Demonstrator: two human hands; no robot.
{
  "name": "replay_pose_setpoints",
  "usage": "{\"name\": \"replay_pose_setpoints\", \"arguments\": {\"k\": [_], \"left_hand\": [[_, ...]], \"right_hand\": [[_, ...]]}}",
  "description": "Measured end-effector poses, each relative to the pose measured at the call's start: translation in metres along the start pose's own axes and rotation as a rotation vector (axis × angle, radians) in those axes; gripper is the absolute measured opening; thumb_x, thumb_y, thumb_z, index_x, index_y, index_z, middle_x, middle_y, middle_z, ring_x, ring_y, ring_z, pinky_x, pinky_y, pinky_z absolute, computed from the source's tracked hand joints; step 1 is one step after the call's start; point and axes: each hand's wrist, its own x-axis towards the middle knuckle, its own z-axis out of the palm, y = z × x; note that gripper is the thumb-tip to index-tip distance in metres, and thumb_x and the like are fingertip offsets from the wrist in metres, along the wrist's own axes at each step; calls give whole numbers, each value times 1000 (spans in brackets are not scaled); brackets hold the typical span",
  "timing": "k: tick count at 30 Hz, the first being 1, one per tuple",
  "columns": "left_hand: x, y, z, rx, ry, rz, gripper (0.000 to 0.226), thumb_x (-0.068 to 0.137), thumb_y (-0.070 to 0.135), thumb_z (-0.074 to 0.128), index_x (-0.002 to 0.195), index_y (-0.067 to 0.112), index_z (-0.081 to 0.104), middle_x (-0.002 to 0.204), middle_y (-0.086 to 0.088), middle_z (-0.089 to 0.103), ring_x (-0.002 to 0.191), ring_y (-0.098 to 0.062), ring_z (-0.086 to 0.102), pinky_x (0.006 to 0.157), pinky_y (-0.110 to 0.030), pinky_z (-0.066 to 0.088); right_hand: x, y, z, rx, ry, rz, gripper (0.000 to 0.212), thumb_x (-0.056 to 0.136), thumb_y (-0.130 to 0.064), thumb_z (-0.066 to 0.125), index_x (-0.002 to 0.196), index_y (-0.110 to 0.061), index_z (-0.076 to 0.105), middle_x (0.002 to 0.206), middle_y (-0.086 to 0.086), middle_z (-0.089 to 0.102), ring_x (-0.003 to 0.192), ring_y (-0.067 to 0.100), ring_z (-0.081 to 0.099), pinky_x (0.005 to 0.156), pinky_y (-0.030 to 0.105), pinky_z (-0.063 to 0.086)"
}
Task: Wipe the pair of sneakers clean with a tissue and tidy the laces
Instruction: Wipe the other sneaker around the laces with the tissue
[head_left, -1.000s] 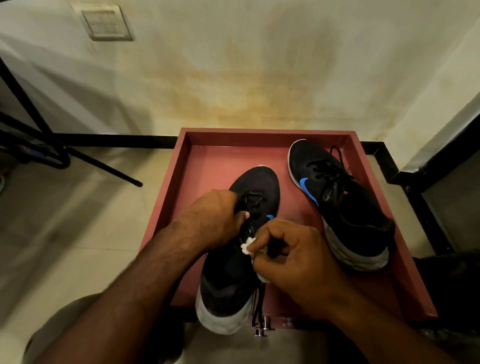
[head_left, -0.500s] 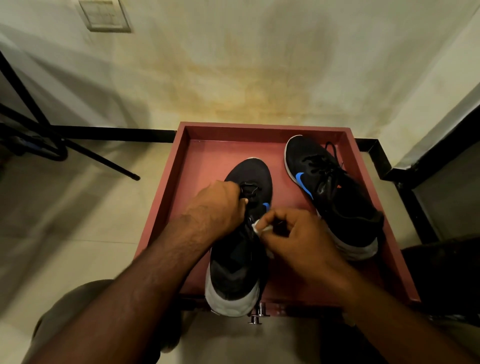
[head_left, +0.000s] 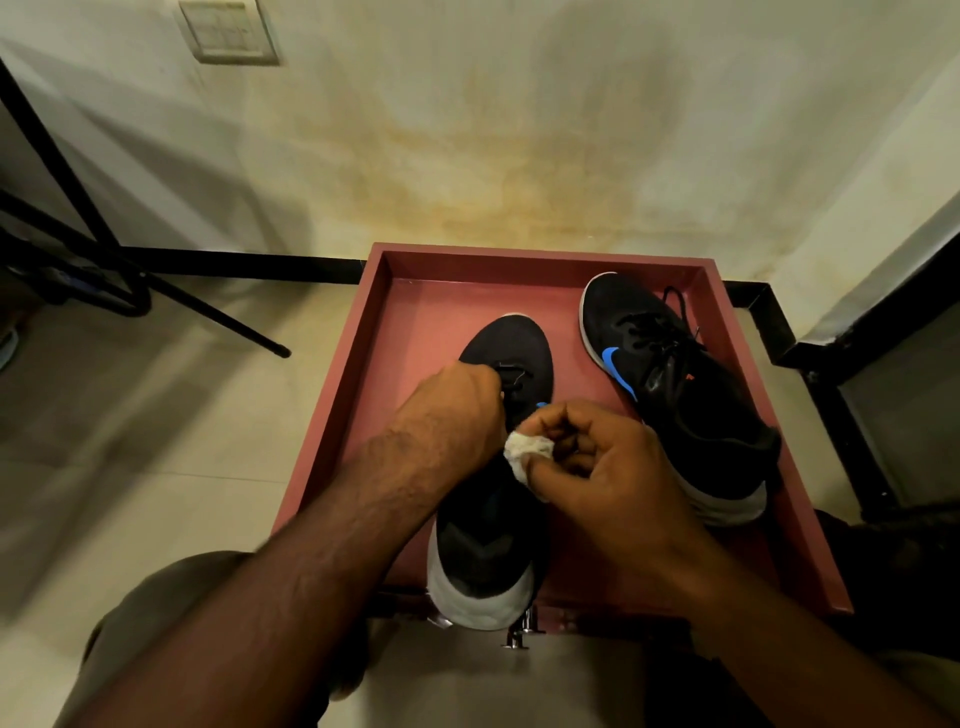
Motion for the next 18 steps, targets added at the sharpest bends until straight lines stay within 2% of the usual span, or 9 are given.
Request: {"name": "replay_pose_setpoints", "arguments": {"k": [2, 6, 8, 9, 12, 13, 16, 18], "left_hand": [[-1, 2, 0, 4, -22, -5, 21, 102, 20, 52, 106, 5, 64, 91, -10, 59, 90, -32, 67, 73, -35, 51], [0, 1, 0, -30, -64, -21, 21, 104, 20, 52, 114, 7, 64, 105, -13, 67, 98, -31, 68, 88, -39, 58], [0, 1, 0, -32, -74, -17, 22, 104, 20, 51, 115, 6, 64, 108, -15, 68, 99, -32, 68, 90, -40, 58], [1, 1, -1, -27, -68, -11, 22, 105, 20, 50, 114, 6, 64, 106, -14, 67, 99, -32, 68, 89, -40, 57], [2, 2, 0, 0, -38, 3, 20, 104, 19, 49, 110, 5, 64, 96, -13, 63, 90, -30, 65, 80, -37, 54], [1, 2, 1, 13, -26, 5, 20, 103, 18, 50, 109, 5, 63, 98, -14, 64, 89, -31, 64, 77, -37, 52], [1, 1, 3, 33, -26, 8, 19, 103, 19, 51, 109, 6, 63, 101, -14, 66, 84, -28, 61, 72, -34, 49], [2, 0, 3, 14, -43, 4, 20, 104, 20, 50, 111, 6, 63, 96, -11, 62, 85, -26, 61, 73, -33, 50]], "right_hand": [[-1, 3, 0, -88, -23, -18, 9, 82, -17, 83, 86, -22, 78, 88, -7, 78, 83, 10, 76, 77, 36, 63], [-5, 6, -17, -328, -174, 26, 16, 76, -12, 81, 66, -16, 69, 67, -5, 70, 62, 4, 66, 58, 22, 52], [-7, 7, -23, -500, -278, 71, 15, 76, -17, 79, 66, -15, 68, 66, -4, 69, 62, 5, 65, 57, 28, 52], [-7, 8, -23, -519, -241, 58, 13, 75, -18, 78, 67, -17, 67, 67, -4, 68, 64, 7, 65, 58, 31, 52], [-3, 5, -15, -306, 42, -43, 12, 77, -17, 79, 75, -24, 70, 77, -8, 70, 67, 10, 68, 60, 32, 56], [0, 3, -11, -224, 71, -74, 12, 79, -16, 80, 79, -25, 72, 82, -9, 72, 72, 11, 71, 63, 31, 58], [2, 3, -4, -188, -67, -78, 12, 81, -13, 82, 80, -22, 75, 85, -8, 74, 80, 9, 72, 70, 31, 59], [0, 6, -8, -233, -185, 30, 12, 80, -15, 83, 73, -19, 74, 75, -8, 72, 70, 4, 67, 62, 21, 52]]}}
